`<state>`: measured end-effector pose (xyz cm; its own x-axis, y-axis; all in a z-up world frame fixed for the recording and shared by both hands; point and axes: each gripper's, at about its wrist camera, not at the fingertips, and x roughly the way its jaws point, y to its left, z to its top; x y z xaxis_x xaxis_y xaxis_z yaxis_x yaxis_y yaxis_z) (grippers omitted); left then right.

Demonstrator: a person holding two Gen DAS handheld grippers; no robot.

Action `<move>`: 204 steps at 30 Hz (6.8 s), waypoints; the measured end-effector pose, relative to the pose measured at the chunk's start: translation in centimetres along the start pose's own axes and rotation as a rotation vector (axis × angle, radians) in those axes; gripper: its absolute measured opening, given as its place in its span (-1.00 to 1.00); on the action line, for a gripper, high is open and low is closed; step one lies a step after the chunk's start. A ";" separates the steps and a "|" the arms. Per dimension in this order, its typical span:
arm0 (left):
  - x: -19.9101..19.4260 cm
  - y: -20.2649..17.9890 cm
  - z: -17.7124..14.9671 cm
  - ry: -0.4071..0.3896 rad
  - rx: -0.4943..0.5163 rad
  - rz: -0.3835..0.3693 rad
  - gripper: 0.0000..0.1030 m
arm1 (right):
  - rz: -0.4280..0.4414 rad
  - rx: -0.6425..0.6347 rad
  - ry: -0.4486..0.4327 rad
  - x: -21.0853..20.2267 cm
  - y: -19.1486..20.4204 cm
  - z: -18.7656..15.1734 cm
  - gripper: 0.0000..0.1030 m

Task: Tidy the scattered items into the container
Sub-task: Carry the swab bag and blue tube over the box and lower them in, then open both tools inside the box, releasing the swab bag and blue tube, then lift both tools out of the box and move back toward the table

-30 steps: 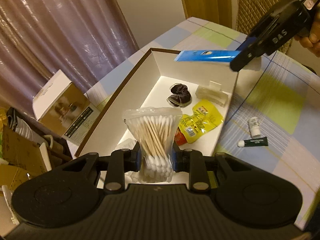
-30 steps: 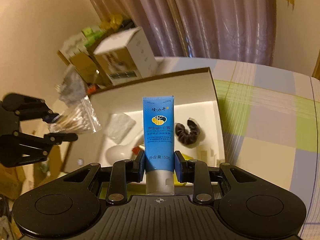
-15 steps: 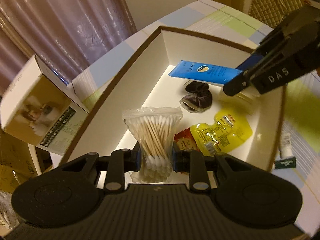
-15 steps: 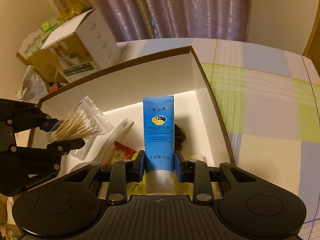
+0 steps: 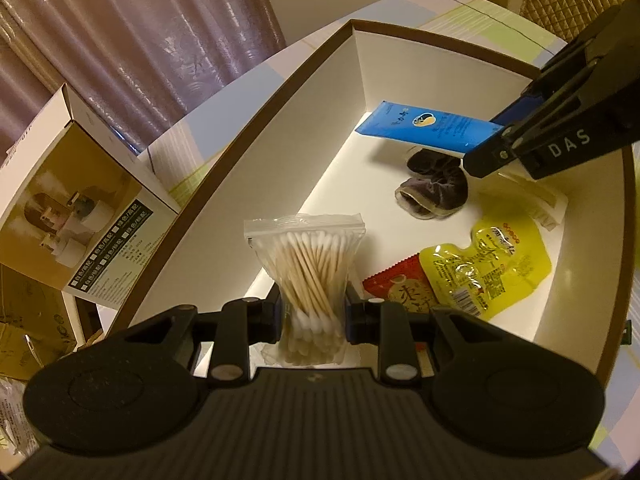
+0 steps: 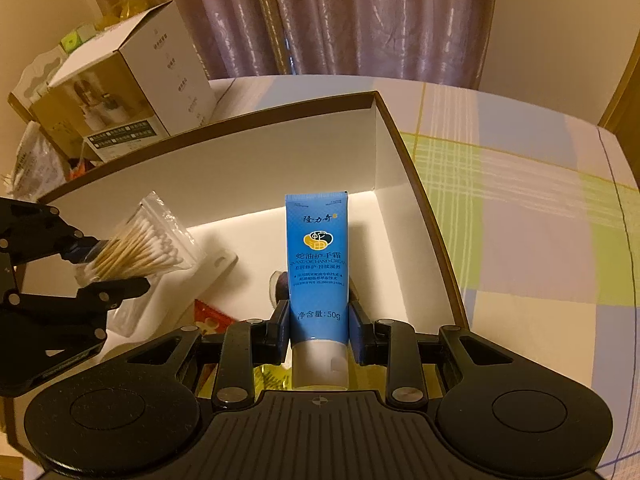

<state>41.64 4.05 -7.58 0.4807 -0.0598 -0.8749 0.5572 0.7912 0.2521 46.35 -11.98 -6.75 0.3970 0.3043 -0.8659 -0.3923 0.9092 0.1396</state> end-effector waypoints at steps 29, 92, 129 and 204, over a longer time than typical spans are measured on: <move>1.1 0.5 -1.5 -0.001 -0.019 0.012 -0.55 | 0.050 -0.111 -0.036 -1.6 2.1 -1.1 0.59; -4.9 0.4 -3.5 -0.017 -0.222 0.133 0.88 | 0.042 -0.257 -0.142 -8.2 2.5 -4.2 1.00; -17.0 -5.0 -8.2 -0.110 -0.411 0.207 0.98 | 0.085 -0.176 -0.251 -15.9 2.9 -9.7 1.00; -11.0 -18.1 -15.1 0.024 -0.499 0.015 0.98 | 0.163 -0.192 -0.053 -11.9 -5.1 -24.1 1.00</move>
<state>16.07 -0.38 -8.78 0.4675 -0.0370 -0.8832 0.1560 0.9869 0.0413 23.66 -27.09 -8.67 0.3564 0.4615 -0.8124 -0.6030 0.7778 0.1773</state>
